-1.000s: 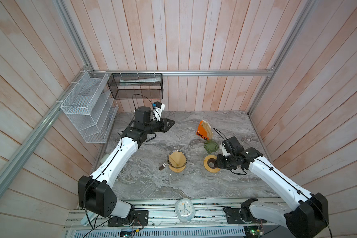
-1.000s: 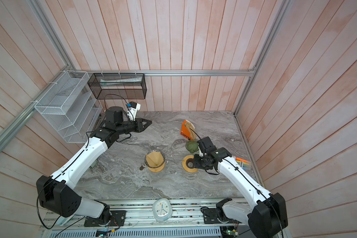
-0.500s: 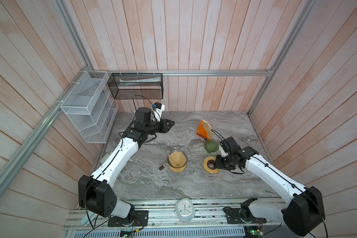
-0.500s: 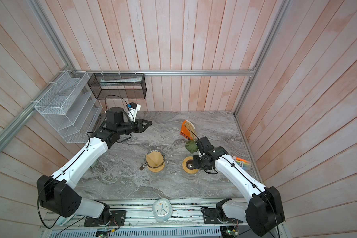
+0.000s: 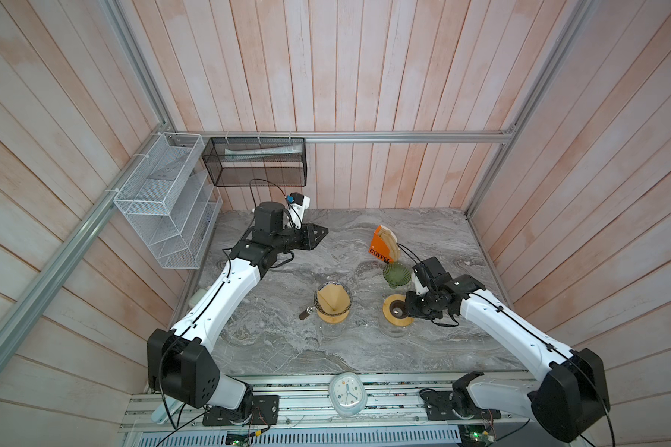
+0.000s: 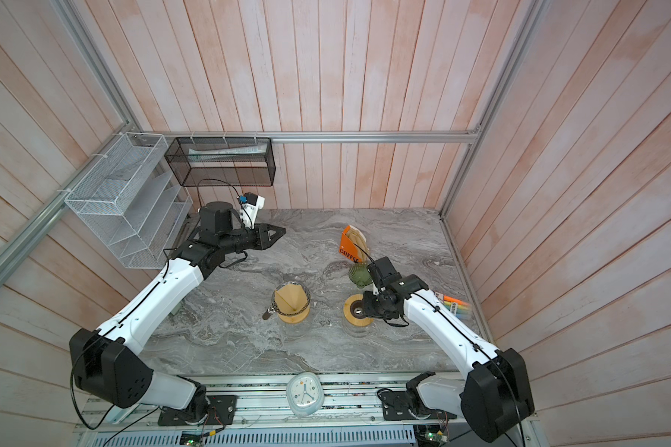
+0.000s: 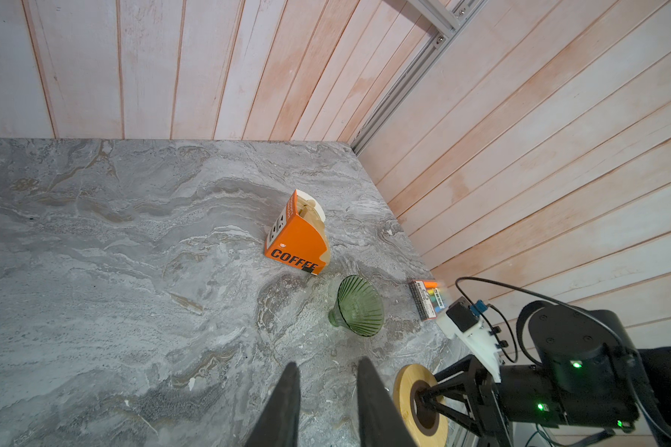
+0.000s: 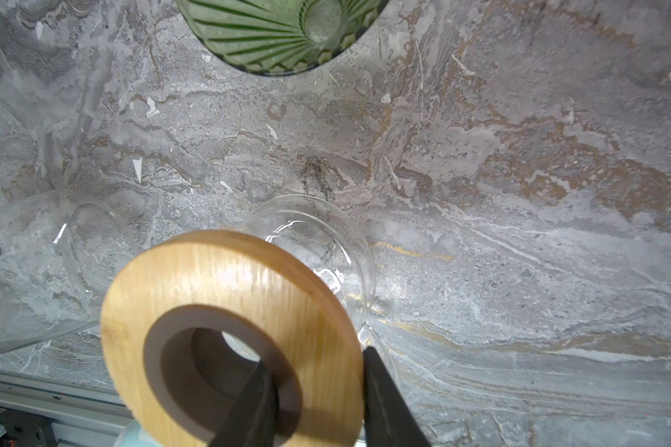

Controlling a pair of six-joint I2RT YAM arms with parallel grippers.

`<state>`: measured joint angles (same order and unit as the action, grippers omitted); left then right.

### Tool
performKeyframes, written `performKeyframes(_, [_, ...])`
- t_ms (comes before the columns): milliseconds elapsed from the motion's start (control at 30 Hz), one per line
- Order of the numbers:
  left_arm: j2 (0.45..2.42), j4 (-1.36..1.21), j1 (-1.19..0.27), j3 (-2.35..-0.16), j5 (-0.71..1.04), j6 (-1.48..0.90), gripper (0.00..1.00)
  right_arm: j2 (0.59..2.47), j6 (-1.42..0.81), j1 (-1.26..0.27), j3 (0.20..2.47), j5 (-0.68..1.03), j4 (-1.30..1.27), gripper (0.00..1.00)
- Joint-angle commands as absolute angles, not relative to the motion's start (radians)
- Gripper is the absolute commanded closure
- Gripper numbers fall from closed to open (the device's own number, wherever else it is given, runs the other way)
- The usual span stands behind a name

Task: Place the coffee filter in the dripper
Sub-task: 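Lower the wooden ring onto the carafe mouth and open the right gripper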

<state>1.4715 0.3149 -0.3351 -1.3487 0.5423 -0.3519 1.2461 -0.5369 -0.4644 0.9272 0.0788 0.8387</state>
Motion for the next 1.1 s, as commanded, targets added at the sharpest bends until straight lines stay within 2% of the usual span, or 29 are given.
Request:
performKeyframes(0, [1.476, 0.294, -0.339, -1.329, 0.526, -0.348, 0.71, 1.256, -0.524, -0.471, 0.914, 0.066, 0.859, 0.7])
performKeyframes(300, [1.479, 0.29, -0.337, -1.324, 0.522, -0.347, 0.71, 1.268, -0.525, -0.472, 0.912, 0.074, 0.847, 0.67])
performKeyframes(767, [1.473, 0.29, -0.336, -1.324, 0.519, -0.344, 0.71, 1.25, -0.537, -0.477, 0.983, 0.074, 0.872, 0.56])
performKeyframes(1067, [1.47, 0.299, -0.335, -1.337, 0.518, -0.343, 0.71, 1.246, -0.517, -0.47, 1.074, 0.04, 0.926, 0.55])
